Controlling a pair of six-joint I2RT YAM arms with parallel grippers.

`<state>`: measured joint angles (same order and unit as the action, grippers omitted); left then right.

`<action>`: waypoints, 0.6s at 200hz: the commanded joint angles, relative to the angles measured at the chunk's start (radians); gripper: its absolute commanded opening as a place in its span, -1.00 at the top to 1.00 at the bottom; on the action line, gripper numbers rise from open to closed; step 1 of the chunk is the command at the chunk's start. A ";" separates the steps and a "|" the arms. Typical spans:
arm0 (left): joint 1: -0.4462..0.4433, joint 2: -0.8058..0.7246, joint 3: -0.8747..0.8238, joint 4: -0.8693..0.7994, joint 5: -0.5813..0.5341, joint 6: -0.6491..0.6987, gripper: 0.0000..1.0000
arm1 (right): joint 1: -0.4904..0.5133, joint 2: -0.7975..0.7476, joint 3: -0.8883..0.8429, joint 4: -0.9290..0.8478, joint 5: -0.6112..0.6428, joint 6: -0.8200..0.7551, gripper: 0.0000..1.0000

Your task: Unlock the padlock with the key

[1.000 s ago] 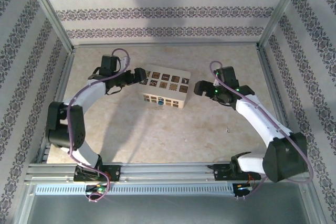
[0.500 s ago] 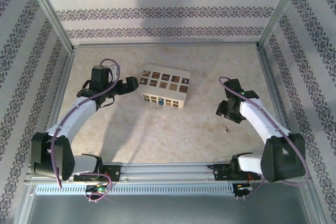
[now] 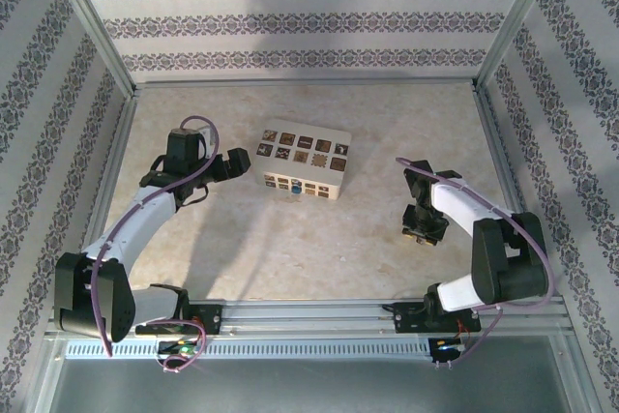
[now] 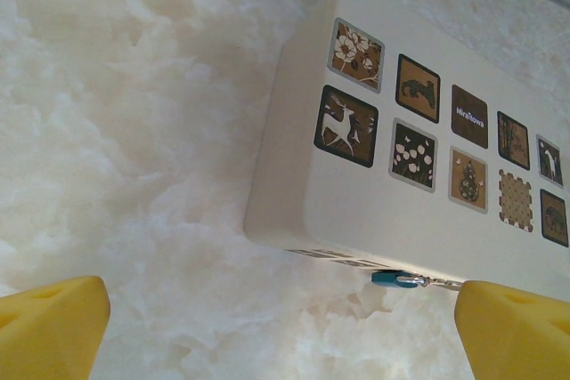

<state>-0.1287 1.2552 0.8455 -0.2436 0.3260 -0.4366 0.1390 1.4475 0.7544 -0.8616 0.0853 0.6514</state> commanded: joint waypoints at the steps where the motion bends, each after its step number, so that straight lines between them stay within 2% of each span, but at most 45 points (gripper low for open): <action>1: 0.009 -0.018 -0.013 -0.028 -0.026 0.023 -0.99 | -0.011 0.010 -0.021 -0.002 -0.013 -0.011 0.21; 120: 0.008 -0.011 -0.022 -0.034 -0.033 0.024 -0.99 | -0.021 0.022 -0.041 0.022 -0.028 -0.027 0.51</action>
<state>-0.1287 1.2552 0.8398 -0.2535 0.3046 -0.4282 0.1326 1.4513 0.7231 -0.8436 0.0635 0.6365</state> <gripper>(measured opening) 0.993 0.262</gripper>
